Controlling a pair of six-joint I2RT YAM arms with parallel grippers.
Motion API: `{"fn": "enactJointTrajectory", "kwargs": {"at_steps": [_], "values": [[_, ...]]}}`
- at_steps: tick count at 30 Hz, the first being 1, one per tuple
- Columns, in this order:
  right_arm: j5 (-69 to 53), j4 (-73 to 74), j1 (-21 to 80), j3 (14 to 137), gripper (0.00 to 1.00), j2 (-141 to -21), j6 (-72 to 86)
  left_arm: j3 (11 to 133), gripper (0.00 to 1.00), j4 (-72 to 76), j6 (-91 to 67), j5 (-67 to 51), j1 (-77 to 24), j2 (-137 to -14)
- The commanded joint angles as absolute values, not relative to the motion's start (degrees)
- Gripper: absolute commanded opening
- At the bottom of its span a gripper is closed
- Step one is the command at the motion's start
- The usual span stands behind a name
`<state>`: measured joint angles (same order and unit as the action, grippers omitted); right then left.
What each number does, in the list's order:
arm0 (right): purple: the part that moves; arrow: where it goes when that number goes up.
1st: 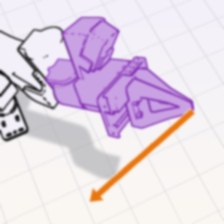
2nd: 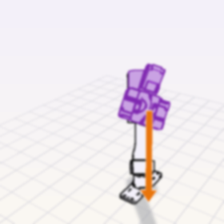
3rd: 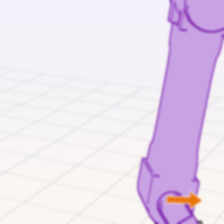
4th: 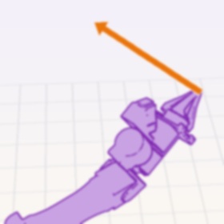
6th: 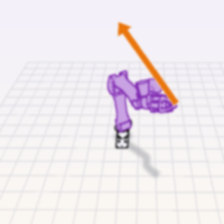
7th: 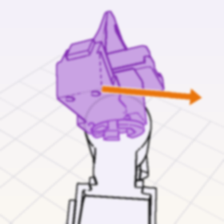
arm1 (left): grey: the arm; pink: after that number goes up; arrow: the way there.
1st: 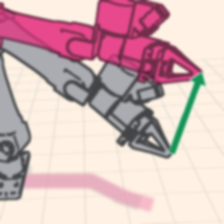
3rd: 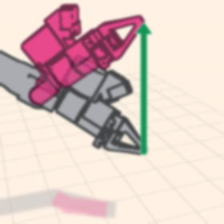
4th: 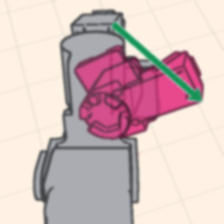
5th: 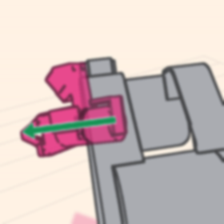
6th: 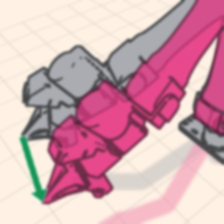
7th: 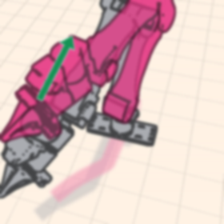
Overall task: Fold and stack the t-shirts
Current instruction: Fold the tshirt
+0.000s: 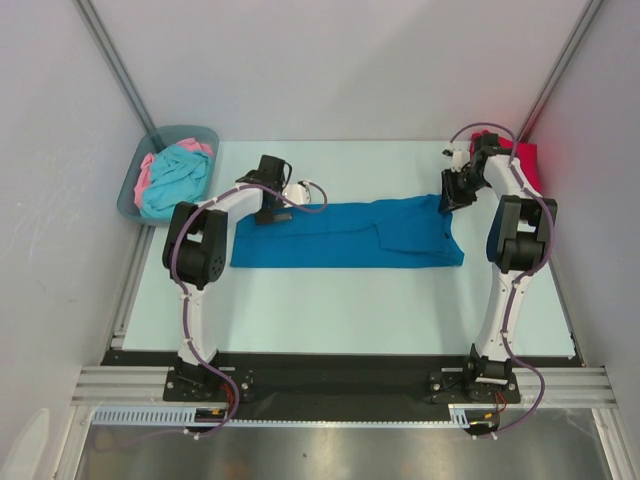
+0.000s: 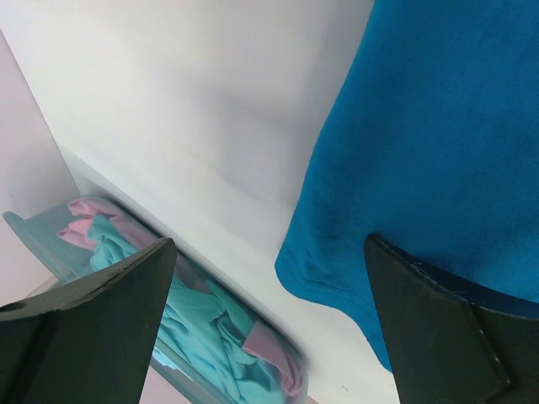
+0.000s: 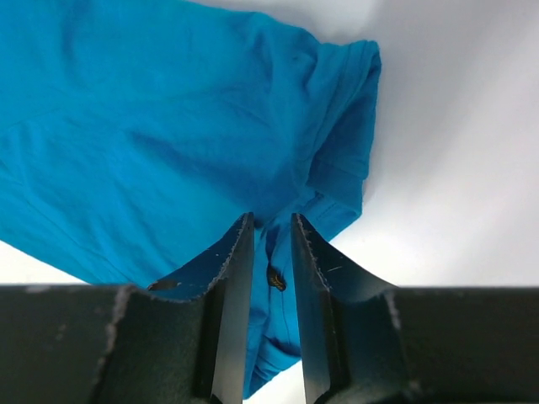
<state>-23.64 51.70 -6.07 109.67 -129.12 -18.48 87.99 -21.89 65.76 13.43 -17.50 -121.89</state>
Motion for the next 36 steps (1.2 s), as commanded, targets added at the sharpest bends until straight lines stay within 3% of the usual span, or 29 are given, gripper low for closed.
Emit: {"fn": "enactJointTrajectory", "kwargs": {"at_steps": [1,24,30,32,36], "values": [[-24.3,50.8,-6.8,110.0,0.29,-128.2,-18.6,89.6,1.0,-20.4,64.2,13.6,-18.1,-121.8],[-24.5,51.0,-6.4,106.4,0.24,-129.6,-19.7,89.8,1.0,-19.2,64.2,14.0,-18.4,-122.0],[-24.6,49.6,-6.4,103.7,0.1,-129.4,-19.7,89.6,1.0,-19.0,64.3,14.1,-18.6,-121.8],[-24.5,49.7,-6.5,103.7,0.02,-129.0,-19.9,89.5,1.0,-18.9,64.4,14.2,-18.6,-121.7],[-24.1,49.8,-6.5,104.2,0.0,-128.0,-20.0,89.4,1.0,-18.7,64.7,14.3,-18.6,-121.6]]}}
